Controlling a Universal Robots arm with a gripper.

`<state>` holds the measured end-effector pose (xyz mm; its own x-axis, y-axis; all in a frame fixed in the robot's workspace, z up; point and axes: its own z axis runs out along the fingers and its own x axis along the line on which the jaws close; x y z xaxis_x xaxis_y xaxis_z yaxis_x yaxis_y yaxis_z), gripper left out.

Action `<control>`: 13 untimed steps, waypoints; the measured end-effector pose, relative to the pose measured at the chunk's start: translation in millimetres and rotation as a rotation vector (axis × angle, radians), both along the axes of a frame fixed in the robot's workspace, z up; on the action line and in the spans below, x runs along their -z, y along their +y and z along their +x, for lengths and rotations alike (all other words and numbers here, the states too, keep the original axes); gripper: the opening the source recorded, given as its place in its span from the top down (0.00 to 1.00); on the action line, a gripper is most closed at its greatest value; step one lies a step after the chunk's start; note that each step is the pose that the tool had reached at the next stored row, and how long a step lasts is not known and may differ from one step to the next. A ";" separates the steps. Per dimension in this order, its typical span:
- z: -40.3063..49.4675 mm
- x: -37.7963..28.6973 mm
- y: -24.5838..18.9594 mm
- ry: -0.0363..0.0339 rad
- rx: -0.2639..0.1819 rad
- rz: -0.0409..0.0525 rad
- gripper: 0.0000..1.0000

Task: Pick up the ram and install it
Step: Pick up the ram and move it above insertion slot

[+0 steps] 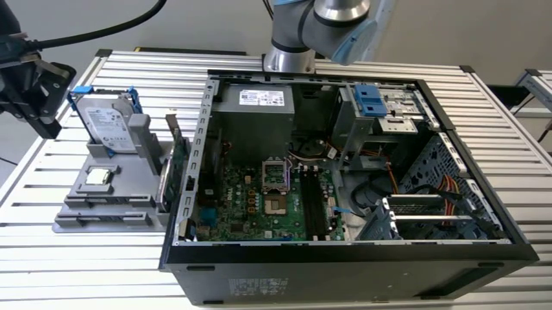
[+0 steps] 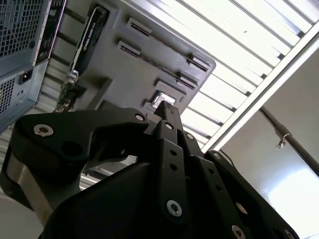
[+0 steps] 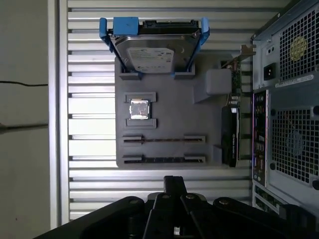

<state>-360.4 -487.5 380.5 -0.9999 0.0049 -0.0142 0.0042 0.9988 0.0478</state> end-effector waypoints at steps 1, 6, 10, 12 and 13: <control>0.0 0.0 0.0 -0.0001 -0.008 0.0000 1.00; 0.0 0.0 0.0 0.0001 -0.046 -0.0002 1.00; 0.0 0.0 0.0 0.0000 -0.070 -0.0001 1.00; -0.1 0.1 0.0 -0.0001 -0.084 0.0000 1.00; -0.1 0.1 0.0 -0.0001 -0.091 0.0000 1.00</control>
